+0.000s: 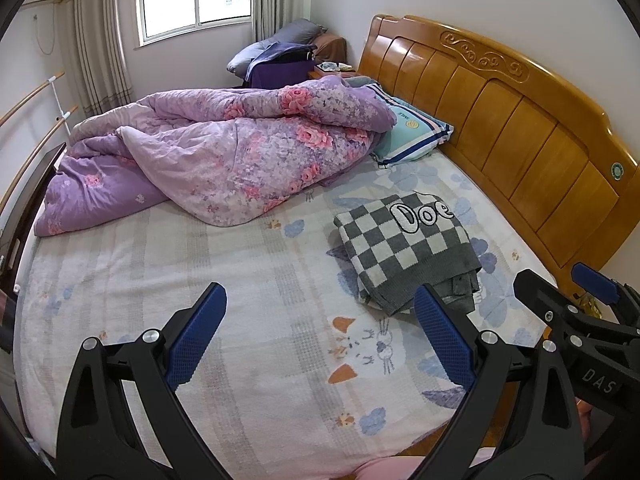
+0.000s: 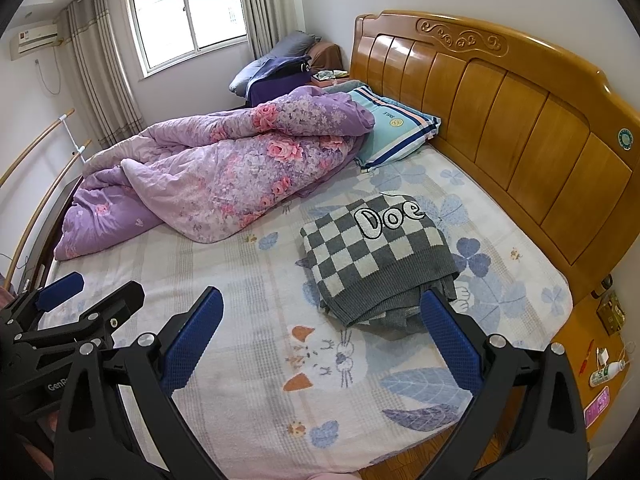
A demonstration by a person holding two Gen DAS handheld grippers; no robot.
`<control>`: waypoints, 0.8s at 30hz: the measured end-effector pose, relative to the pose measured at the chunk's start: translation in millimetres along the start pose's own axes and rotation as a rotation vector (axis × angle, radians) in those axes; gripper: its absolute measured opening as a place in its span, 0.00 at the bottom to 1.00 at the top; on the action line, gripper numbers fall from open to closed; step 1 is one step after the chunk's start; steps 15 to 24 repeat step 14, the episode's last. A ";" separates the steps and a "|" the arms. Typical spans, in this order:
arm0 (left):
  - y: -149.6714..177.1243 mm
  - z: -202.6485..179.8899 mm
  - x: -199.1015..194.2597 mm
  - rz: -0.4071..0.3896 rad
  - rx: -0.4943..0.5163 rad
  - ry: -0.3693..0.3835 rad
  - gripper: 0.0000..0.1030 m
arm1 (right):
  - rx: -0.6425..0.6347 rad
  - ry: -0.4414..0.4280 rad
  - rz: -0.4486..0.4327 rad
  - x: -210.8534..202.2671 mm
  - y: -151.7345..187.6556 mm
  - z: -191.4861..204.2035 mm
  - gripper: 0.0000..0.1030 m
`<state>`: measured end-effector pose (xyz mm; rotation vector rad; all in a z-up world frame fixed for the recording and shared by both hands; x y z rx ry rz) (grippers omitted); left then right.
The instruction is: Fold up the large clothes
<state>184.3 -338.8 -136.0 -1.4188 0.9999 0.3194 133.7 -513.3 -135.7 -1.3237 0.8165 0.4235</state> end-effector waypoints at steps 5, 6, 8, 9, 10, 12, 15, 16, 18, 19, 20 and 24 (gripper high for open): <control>-0.8 -2.0 1.7 0.010 0.002 0.013 0.92 | -0.001 0.002 0.001 0.3 0.8 -0.2 0.93; -0.2 -3.5 2.5 0.015 0.006 0.013 0.92 | 0.001 0.002 0.001 0.0 0.9 -1.0 0.93; 1.6 -4.1 5.9 0.035 0.013 0.012 0.92 | 0.004 0.007 0.002 0.6 2.7 -1.5 0.93; 2.7 -4.6 7.0 0.040 0.014 0.008 0.92 | 0.008 0.006 0.006 0.9 4.4 -3.0 0.93; 3.4 -5.1 7.7 0.042 0.016 0.005 0.92 | 0.009 0.006 0.010 2.1 6.2 -2.8 0.93; 4.3 -5.5 8.2 0.044 0.017 0.004 0.92 | 0.009 0.001 0.017 3.7 6.5 -1.5 0.93; 4.2 -5.0 8.6 0.044 0.016 0.004 0.92 | 0.008 0.002 0.017 3.7 6.7 -1.4 0.93; 4.2 -5.0 8.6 0.044 0.016 0.004 0.92 | 0.008 0.002 0.017 3.7 6.7 -1.4 0.93; 4.2 -5.0 8.6 0.044 0.016 0.004 0.92 | 0.008 0.002 0.017 3.7 6.7 -1.4 0.93; 4.2 -5.0 8.6 0.044 0.016 0.004 0.92 | 0.008 0.002 0.017 3.7 6.7 -1.4 0.93; 4.2 -5.0 8.6 0.044 0.016 0.004 0.92 | 0.008 0.002 0.017 3.7 6.7 -1.4 0.93; 4.2 -5.0 8.6 0.044 0.016 0.004 0.92 | 0.008 0.002 0.017 3.7 6.7 -1.4 0.93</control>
Point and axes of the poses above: each gripper's, at about its wrist camera, not at the fingertips, and x roughly the way its jaws point, z to its left, y to its underside, the point moved 9 cm from there along x, roughly the way its jaws point, and after that the axes turned 8 degrees about y, right-handed, at the moved point
